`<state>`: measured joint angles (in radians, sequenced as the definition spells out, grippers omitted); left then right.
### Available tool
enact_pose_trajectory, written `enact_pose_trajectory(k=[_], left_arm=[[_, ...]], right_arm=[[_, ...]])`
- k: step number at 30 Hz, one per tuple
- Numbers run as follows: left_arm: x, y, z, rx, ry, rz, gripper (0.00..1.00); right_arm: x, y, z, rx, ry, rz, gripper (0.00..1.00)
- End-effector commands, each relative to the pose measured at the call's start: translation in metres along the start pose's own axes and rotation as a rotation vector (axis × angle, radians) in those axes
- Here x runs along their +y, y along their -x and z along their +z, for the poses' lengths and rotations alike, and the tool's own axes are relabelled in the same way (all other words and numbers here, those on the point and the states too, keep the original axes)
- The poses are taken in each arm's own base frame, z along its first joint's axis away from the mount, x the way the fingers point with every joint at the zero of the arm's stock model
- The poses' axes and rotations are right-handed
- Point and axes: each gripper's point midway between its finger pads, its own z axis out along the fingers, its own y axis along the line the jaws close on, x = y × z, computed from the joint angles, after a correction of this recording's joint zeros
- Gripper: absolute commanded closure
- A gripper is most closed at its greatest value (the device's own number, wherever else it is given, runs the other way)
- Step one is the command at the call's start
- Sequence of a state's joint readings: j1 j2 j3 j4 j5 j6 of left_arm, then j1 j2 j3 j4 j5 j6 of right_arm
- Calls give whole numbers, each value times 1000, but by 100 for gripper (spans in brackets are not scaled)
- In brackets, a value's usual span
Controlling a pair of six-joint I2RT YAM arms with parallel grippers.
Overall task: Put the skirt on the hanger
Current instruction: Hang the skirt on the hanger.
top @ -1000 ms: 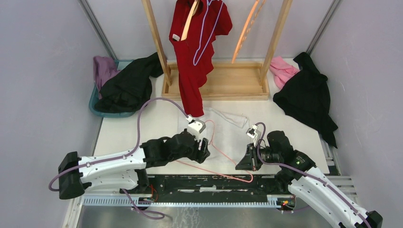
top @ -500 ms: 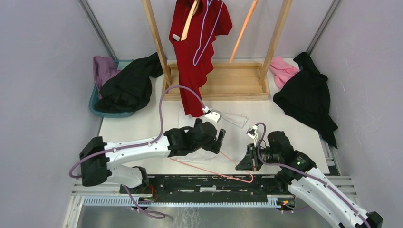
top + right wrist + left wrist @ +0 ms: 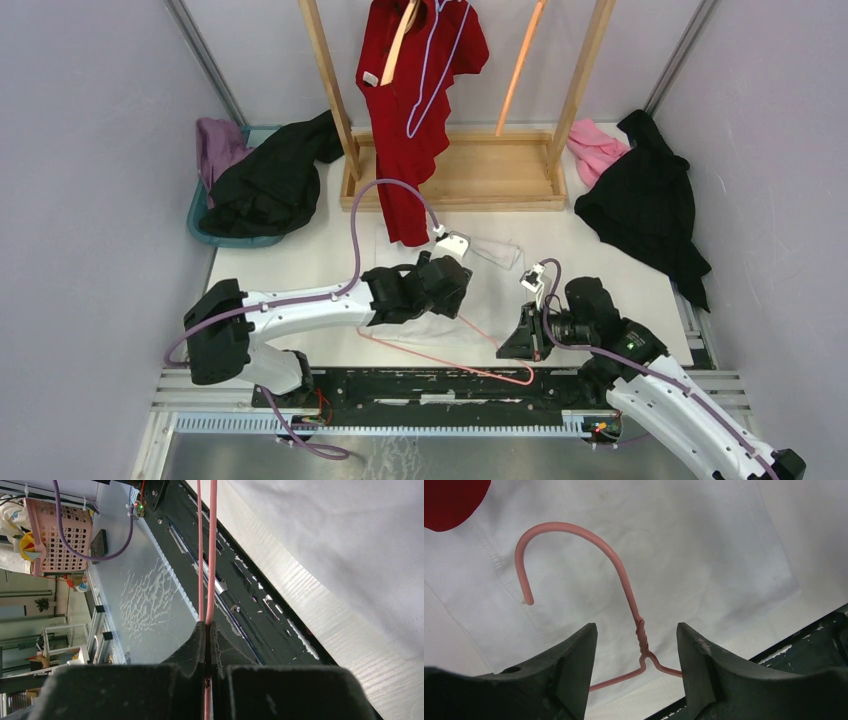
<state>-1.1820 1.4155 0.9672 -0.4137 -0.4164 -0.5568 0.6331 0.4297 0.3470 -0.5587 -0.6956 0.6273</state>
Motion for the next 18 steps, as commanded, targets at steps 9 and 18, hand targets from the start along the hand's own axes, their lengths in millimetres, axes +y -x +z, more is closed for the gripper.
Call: enact_pose_trajectory(k=[9, 18], left_arm=[[-14, 37, -2, -96, -25, -88, 67], [-14, 30, 6, -82, -18, -97, 97]], right_arm=[[6, 5, -3, -26, 13, -26, 99], [-1, 6, -4, -31, -37, -8, 98]])
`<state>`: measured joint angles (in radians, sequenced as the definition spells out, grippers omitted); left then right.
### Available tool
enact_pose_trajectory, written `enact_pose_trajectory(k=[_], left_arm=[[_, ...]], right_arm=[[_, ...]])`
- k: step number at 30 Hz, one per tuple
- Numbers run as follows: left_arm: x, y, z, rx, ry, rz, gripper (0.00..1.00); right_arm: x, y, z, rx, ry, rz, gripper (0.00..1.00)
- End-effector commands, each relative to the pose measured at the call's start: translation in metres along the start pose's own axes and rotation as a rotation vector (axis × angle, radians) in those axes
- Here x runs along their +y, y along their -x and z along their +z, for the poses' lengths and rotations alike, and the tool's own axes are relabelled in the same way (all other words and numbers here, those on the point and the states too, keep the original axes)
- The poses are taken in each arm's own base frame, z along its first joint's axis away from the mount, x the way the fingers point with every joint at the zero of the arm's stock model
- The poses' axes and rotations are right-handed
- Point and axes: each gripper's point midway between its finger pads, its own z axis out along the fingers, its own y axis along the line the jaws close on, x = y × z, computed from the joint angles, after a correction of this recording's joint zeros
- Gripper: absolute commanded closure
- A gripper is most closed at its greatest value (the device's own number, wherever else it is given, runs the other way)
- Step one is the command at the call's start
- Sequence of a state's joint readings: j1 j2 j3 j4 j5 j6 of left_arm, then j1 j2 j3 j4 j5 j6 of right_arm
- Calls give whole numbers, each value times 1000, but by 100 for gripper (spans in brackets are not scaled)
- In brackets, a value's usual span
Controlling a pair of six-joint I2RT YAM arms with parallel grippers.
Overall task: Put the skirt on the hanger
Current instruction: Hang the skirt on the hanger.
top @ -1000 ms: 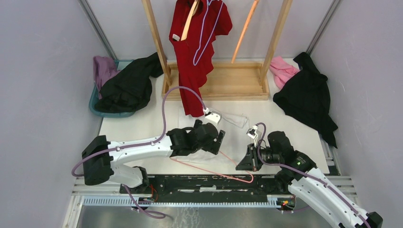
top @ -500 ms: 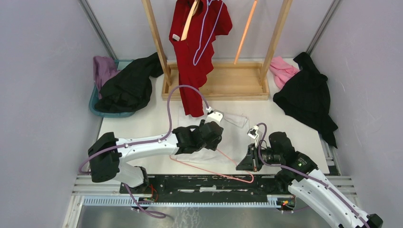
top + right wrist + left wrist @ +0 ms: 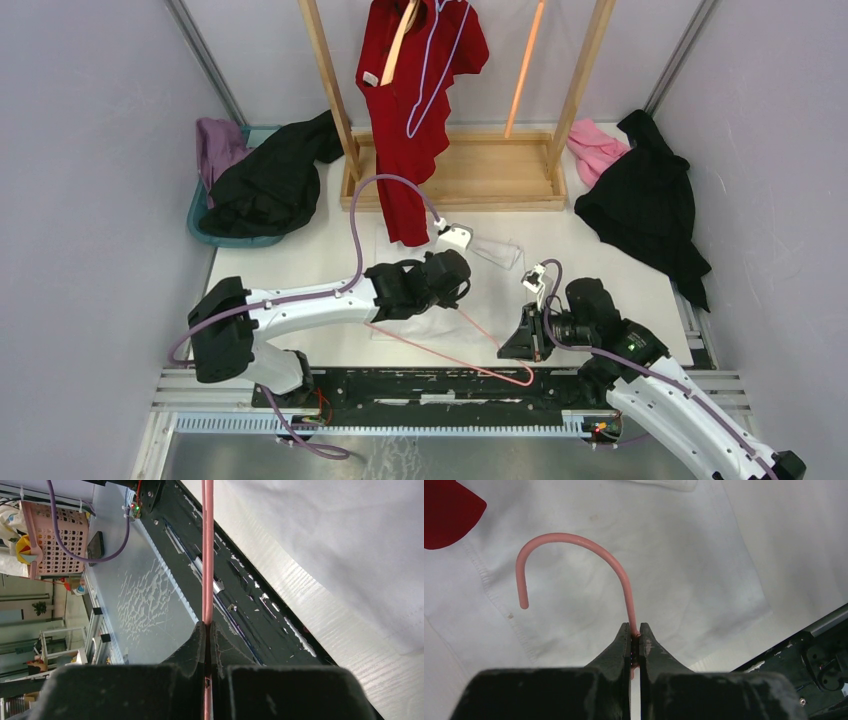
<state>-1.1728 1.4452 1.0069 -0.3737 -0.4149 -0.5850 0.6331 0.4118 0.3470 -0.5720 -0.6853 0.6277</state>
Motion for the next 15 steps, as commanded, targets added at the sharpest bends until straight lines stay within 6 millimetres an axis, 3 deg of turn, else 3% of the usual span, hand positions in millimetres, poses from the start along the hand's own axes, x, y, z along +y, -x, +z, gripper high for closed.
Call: enact_pose_trajectory(k=[1, 5, 7, 13, 15], left_arm=[[-2, 11, 2, -45, 3, -44, 97], [3, 6, 0, -43, 16, -55, 97], [5, 4, -2, -34, 19, -62, 97], [8, -6, -8, -2, 28, -103, 97], [11, -10, -8, 1, 36, -123, 97]], right_arm=[[-2, 5, -3, -20, -42, 1, 96], [-6, 3, -4, -10, -69, 20, 88], [-5, 2, -4, 1, -64, 24, 91], [-5, 2, -5, 12, -82, 34, 55], [-4, 5, -7, 6, -88, 28, 52]])
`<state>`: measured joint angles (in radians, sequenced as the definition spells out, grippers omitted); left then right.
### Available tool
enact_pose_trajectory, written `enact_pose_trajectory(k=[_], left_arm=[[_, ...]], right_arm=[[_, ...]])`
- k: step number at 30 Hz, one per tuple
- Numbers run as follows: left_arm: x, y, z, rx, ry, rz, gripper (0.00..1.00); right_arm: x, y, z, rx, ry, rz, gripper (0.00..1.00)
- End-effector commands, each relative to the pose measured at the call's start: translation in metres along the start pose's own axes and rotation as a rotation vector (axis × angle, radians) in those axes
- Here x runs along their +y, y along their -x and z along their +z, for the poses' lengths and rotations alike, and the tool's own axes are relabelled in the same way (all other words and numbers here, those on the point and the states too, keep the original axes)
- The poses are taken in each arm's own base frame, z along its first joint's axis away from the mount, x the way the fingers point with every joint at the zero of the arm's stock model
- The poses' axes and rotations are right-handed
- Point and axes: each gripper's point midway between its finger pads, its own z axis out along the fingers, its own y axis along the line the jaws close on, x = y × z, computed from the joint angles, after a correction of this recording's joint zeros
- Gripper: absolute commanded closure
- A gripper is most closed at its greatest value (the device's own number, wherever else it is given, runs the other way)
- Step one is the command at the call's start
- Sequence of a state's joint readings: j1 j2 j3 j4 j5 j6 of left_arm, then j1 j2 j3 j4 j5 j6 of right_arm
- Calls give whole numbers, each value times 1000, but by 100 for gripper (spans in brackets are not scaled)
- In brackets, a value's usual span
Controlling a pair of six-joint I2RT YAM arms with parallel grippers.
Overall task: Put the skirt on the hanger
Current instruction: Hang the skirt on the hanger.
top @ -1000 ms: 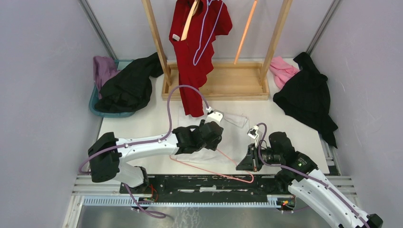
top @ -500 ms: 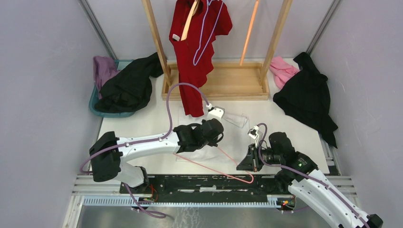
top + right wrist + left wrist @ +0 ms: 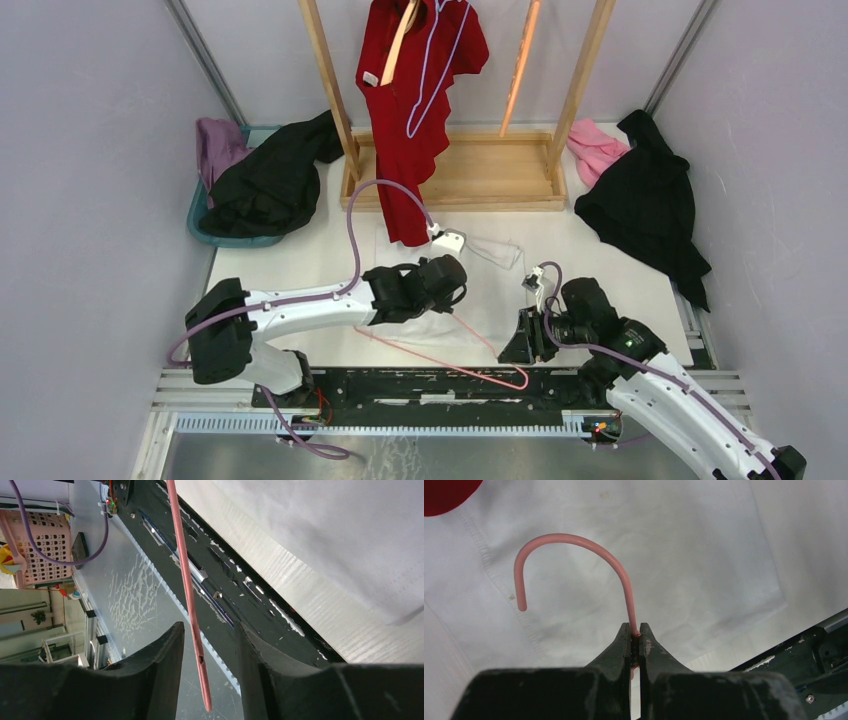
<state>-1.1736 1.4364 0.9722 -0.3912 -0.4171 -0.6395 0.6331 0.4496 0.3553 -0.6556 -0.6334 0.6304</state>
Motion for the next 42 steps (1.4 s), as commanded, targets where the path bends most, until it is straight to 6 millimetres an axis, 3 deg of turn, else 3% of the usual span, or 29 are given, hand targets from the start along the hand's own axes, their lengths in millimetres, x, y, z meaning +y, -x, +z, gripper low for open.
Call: enact_pose_trajectory(k=[1, 7, 20, 30, 36, 42], left_arm=[[5, 2, -8, -27, 15, -99, 97], [7, -8, -7, -44, 33, -140, 97], [15, 6, 5, -258, 208, -168, 97], [9, 7, 24, -318, 280, -169, 97], [-3, 15, 27, -369, 292, -169, 97], [-2, 22, 28, -417, 316, -183, 97]], right_arm=[[14, 16, -10, -48, -4, -45, 52], [26, 29, -23, -96, -14, -78, 52], [46, 60, -61, -269, -85, -162, 52], [54, 61, -72, -304, -74, -194, 52], [61, 65, -78, -323, -66, -211, 51], [68, 69, -82, -335, -52, -230, 51]])
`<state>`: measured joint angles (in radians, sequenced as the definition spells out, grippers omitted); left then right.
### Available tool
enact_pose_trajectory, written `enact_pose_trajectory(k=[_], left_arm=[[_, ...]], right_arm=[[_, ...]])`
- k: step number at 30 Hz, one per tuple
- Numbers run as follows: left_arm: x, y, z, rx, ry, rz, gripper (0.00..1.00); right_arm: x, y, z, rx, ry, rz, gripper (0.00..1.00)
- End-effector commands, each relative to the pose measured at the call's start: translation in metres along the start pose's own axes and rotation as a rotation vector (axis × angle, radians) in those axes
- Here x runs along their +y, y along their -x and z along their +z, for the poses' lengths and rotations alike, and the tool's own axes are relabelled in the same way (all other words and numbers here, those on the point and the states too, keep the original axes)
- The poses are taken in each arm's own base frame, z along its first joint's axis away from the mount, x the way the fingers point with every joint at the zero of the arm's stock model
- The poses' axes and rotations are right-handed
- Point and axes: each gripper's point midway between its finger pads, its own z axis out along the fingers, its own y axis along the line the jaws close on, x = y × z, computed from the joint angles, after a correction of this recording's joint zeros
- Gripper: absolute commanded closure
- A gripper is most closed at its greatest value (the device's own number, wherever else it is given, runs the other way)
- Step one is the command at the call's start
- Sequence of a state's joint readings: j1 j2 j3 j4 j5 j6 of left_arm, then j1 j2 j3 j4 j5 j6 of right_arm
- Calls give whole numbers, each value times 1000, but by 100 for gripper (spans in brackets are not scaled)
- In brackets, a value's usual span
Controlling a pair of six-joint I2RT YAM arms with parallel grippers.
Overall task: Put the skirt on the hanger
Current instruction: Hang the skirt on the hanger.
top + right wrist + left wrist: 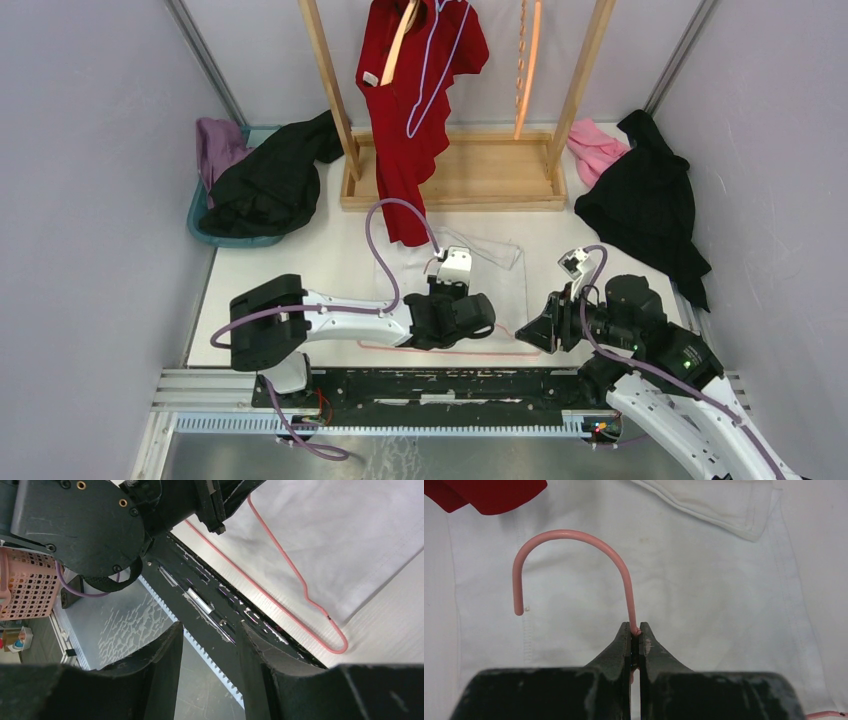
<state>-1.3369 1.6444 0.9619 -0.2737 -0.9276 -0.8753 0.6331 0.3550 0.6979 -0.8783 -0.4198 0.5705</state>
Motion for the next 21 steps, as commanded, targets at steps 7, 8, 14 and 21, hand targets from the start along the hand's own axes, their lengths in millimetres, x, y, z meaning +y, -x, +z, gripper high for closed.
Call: enact_pose_trajectory(k=[7, 8, 14, 21], left_arm=[[5, 27, 6, -160, 101, -133, 97], [7, 27, 7, -165, 111, -134, 97], [16, 27, 11, -205, 159, -123, 97], [15, 29, 19, -215, 147, -66, 97]], right_arm=[[17, 21, -10, -79, 47, -62, 51], [17, 21, -11, -80, 47, -63, 51], [20, 22, -13, -87, 58, -67, 51], [20, 22, -15, -92, 57, -65, 51]])
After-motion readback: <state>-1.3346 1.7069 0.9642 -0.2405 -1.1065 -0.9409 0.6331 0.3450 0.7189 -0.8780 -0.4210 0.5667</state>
